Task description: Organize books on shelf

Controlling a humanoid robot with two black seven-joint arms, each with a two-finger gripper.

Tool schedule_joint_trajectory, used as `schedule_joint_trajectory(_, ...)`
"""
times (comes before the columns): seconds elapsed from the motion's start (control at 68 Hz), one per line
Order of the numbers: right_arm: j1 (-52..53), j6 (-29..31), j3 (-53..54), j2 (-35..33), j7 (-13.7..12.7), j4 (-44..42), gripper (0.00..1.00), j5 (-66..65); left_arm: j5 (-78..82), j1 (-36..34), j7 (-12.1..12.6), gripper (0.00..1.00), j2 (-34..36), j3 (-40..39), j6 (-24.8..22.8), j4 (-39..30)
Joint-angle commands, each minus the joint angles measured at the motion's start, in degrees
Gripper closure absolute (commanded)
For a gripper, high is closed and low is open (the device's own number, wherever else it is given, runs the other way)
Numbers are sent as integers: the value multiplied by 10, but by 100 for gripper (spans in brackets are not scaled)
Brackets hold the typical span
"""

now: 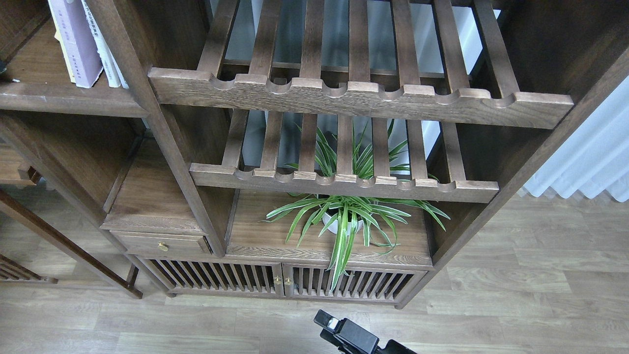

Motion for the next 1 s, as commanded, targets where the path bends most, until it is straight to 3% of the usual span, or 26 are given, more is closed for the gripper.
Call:
schedule_joint_trajectory(0.0,1,0,-1,1,1,0,0,0,25,-52,-1,99,2,33,0,28)
schedule_joint_trajectory(0.471,4,0,-2,6,0,0,0,23,89,-167,-10,99,-6,119,0,105)
schedule_joint_trajectory(0.986,11,0,-2,19,-2,1,0,34,92,-299,-99,98,-30,221,0,262)
